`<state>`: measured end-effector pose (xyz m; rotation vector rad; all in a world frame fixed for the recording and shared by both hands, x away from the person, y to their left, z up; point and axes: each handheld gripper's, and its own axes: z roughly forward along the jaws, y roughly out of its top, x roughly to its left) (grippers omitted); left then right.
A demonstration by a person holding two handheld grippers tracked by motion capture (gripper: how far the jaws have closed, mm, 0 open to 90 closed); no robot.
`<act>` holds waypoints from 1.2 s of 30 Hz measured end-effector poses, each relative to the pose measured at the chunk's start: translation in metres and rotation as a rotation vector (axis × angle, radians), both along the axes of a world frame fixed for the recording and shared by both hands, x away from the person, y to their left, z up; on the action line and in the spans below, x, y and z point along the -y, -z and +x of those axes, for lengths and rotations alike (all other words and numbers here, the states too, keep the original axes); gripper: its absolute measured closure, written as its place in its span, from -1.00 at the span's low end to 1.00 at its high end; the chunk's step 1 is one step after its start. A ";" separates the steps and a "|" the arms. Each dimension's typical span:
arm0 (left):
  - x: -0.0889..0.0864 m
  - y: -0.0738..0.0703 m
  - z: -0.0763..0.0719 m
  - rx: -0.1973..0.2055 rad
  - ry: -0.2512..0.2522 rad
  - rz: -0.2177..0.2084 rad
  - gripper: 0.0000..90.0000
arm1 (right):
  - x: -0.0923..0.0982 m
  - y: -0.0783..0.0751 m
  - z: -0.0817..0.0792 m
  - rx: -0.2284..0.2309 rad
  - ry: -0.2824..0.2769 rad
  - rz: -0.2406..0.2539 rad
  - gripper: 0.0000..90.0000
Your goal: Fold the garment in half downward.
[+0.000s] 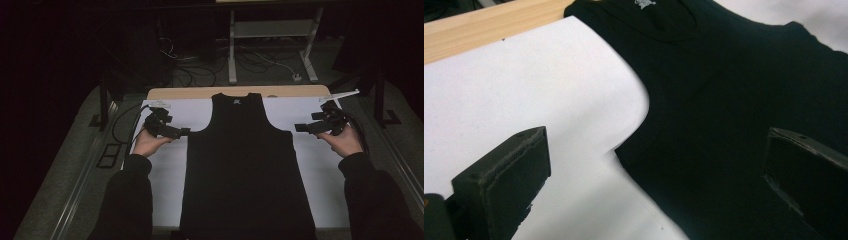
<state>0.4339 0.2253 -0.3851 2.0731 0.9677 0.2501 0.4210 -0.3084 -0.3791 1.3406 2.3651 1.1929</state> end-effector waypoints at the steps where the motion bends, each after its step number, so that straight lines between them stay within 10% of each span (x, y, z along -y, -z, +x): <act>1: 0.000 0.001 0.001 -0.002 0.003 0.001 -1.00 | 0.000 0.001 0.001 0.000 0.001 -0.002 -1.00; 36: 0.015 0.043 0.020 -0.103 0.038 0.009 -1.00 | -0.026 0.051 0.020 -0.082 -0.035 -0.048 -1.00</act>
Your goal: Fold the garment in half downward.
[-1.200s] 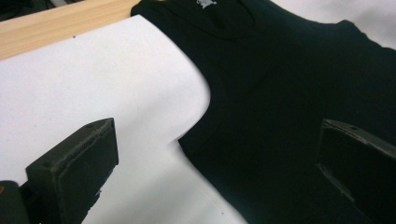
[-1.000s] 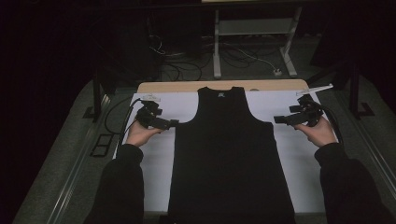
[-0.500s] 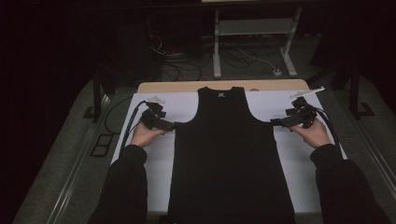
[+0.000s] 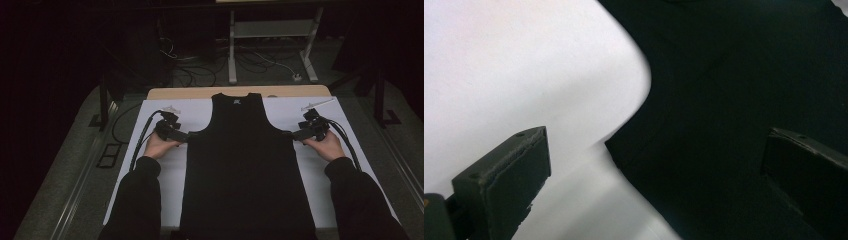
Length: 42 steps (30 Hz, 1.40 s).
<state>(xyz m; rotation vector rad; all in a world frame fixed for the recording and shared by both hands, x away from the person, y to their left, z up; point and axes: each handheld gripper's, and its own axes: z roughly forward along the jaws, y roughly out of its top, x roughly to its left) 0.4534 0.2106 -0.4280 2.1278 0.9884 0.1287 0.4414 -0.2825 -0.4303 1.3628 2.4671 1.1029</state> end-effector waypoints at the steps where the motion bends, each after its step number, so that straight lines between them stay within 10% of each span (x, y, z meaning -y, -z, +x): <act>1: 0.000 0.001 0.000 -0.002 -0.001 0.001 -1.00 | -0.001 0.001 0.000 -0.003 0.000 0.000 -1.00; 18: 0.004 0.009 0.001 -0.040 0.013 0.006 -0.80 | -0.001 0.012 0.005 -0.024 0.010 0.004 -0.92; 42: 0.003 0.015 0.004 -0.019 -0.017 0.029 0.00 | -0.002 0.017 0.008 -0.006 0.047 -0.026 -0.06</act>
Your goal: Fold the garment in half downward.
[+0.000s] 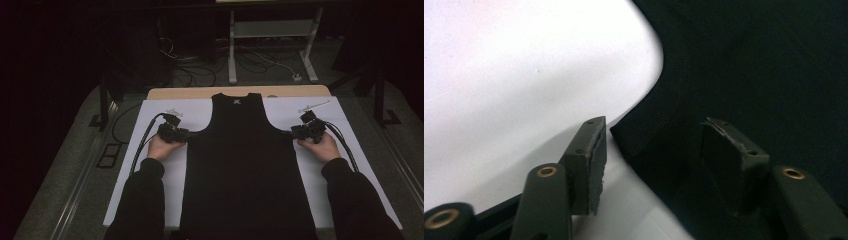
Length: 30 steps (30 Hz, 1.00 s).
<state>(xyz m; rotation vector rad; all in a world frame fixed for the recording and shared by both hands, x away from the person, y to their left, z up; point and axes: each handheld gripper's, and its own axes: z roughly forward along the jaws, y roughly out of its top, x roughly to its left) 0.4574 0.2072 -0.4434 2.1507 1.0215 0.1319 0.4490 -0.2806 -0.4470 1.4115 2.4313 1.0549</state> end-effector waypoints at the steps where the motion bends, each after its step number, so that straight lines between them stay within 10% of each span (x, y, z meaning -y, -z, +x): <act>1: 0.001 0.000 0.000 0.003 -0.007 -0.001 0.03 | 0.000 0.000 0.000 0.003 0.007 -0.003 0.00; 14: 0.001 0.006 -0.007 0.036 -0.071 -0.033 0.85 | -0.004 0.000 -0.002 -0.008 0.032 -0.020 0.79; 19: -0.001 0.003 -0.012 0.061 -0.073 -0.039 0.89 | -0.005 -0.002 -0.003 -0.023 0.037 -0.025 0.84; 30: -0.010 -0.005 -0.019 0.073 -0.117 -0.128 0.91 | 0.010 -0.010 -0.014 -0.042 0.066 0.127 0.85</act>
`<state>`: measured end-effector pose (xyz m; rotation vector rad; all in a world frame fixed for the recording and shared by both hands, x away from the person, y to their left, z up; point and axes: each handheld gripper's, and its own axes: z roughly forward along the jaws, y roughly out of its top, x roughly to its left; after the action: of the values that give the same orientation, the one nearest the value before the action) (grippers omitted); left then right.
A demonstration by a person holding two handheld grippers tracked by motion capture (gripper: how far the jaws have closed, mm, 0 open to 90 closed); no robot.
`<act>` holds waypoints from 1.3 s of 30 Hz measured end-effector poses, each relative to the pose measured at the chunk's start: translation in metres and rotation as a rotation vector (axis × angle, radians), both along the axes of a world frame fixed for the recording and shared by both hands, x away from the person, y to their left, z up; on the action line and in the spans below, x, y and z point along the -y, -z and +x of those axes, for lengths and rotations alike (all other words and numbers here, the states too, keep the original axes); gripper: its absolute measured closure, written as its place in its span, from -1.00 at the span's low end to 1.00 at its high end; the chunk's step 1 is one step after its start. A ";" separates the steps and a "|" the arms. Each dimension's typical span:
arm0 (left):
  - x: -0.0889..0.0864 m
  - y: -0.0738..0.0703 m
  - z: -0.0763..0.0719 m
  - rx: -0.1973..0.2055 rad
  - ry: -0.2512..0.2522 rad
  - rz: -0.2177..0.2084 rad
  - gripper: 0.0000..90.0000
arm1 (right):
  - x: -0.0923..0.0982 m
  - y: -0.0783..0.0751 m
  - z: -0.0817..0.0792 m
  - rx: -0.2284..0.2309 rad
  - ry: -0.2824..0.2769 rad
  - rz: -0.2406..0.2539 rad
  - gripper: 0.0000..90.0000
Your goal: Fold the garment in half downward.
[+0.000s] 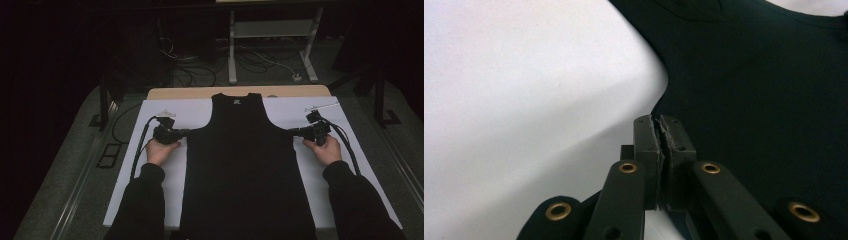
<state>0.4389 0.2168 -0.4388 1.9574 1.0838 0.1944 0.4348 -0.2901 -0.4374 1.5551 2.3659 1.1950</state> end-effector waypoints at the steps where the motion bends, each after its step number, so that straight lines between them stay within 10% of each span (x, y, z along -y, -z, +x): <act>1: 0.000 0.000 0.000 -0.003 0.000 -0.011 0.91 | 0.001 -0.001 -0.001 0.000 0.001 0.013 0.85; 24: -0.009 -0.019 -0.026 -0.020 -0.014 -0.195 0.90 | 0.014 -0.021 -0.030 0.013 0.027 0.151 0.85; 39: -0.016 -0.019 -0.040 -0.048 -0.023 -0.219 0.90 | 0.019 -0.025 -0.044 0.013 0.021 0.172 0.85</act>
<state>0.3987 0.2324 -0.4194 1.7617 1.1104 0.0391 0.3911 -0.3088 -0.4127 1.6093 2.2860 1.4334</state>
